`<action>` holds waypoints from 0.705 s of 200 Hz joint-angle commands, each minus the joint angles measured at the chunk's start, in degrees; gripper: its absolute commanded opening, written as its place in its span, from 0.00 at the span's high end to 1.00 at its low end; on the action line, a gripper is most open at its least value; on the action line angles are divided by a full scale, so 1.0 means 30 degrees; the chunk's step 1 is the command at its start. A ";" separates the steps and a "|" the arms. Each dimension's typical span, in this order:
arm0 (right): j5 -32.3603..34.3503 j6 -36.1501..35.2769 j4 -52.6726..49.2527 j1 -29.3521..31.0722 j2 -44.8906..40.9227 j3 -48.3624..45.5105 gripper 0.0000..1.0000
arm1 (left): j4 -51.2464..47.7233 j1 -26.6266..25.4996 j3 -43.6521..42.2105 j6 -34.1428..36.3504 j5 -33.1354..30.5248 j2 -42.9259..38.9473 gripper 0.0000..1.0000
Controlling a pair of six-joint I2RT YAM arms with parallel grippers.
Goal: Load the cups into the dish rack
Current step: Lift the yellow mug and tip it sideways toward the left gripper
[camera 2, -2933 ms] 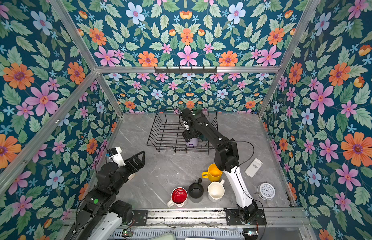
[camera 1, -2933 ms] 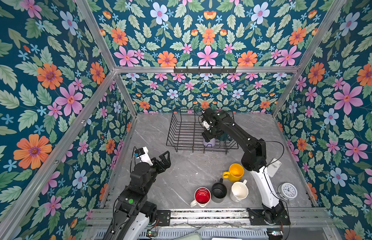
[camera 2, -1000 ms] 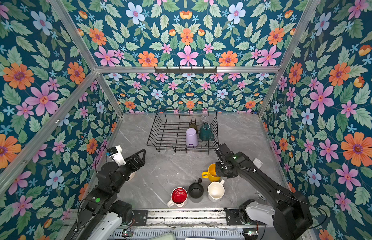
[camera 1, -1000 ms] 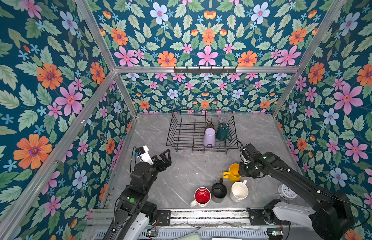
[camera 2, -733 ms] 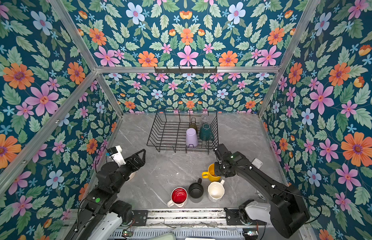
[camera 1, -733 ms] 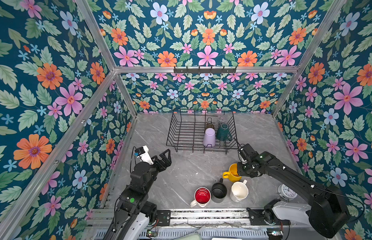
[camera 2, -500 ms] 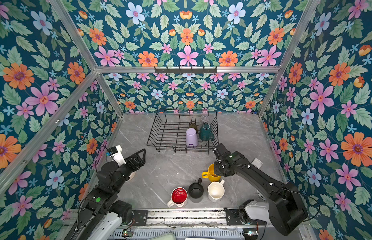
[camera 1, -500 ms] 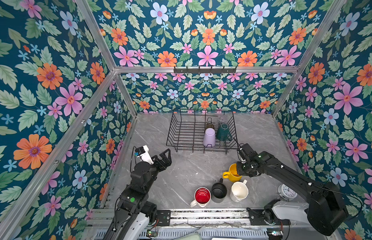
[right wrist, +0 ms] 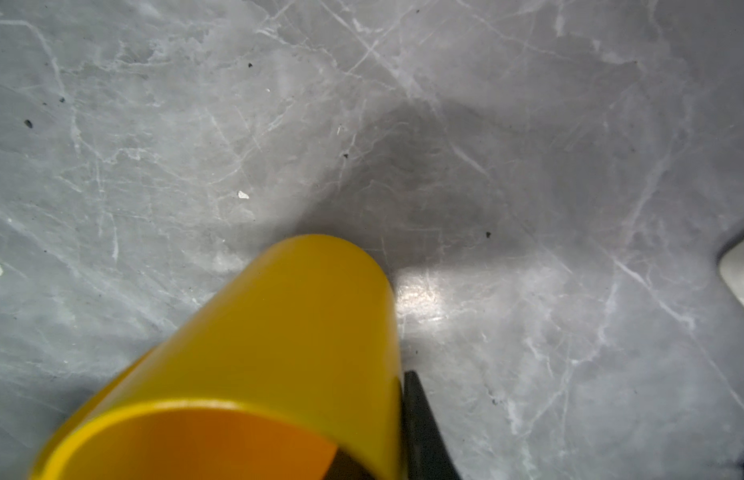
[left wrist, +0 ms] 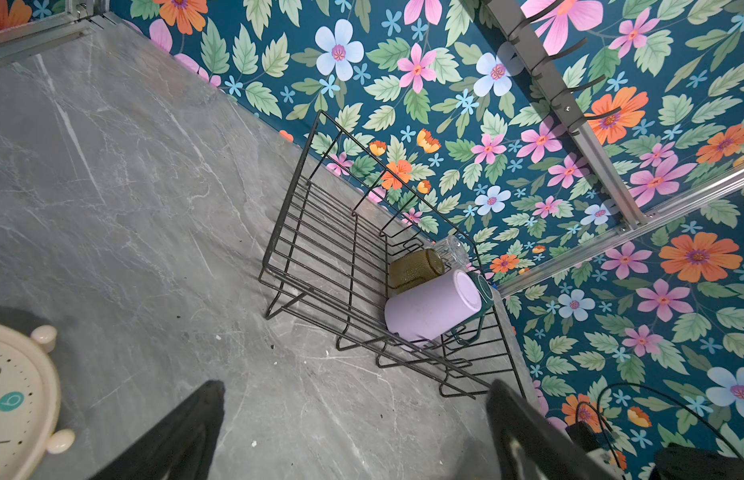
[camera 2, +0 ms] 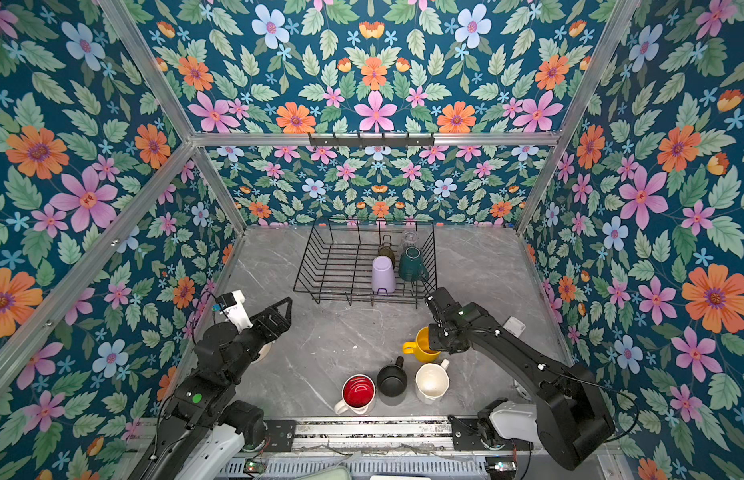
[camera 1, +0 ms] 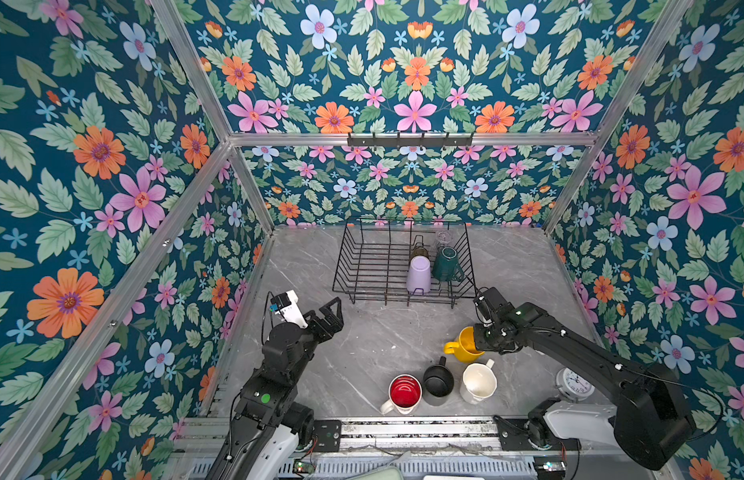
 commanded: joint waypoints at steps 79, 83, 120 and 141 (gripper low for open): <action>0.0312 -0.0471 -0.1026 -0.0212 -0.1321 0.1092 1.00 | 0.1165 0.0041 0.0077 0.0304 0.0693 -0.0116 0.00; 0.0251 -0.0471 -0.1075 -0.0215 -0.1444 0.1175 1.00 | 0.1352 0.0040 0.0042 0.0385 0.0886 -0.0146 0.00; -0.0978 -0.0390 -0.1518 -0.0325 -0.2943 0.2082 1.00 | 0.4001 0.0017 -0.0350 0.1542 0.3549 -0.0822 0.00; -0.2576 -0.0120 -0.1108 -0.0445 -0.3831 0.2475 1.00 | 0.5315 0.0027 -0.0543 0.2169 0.4694 -0.1209 0.00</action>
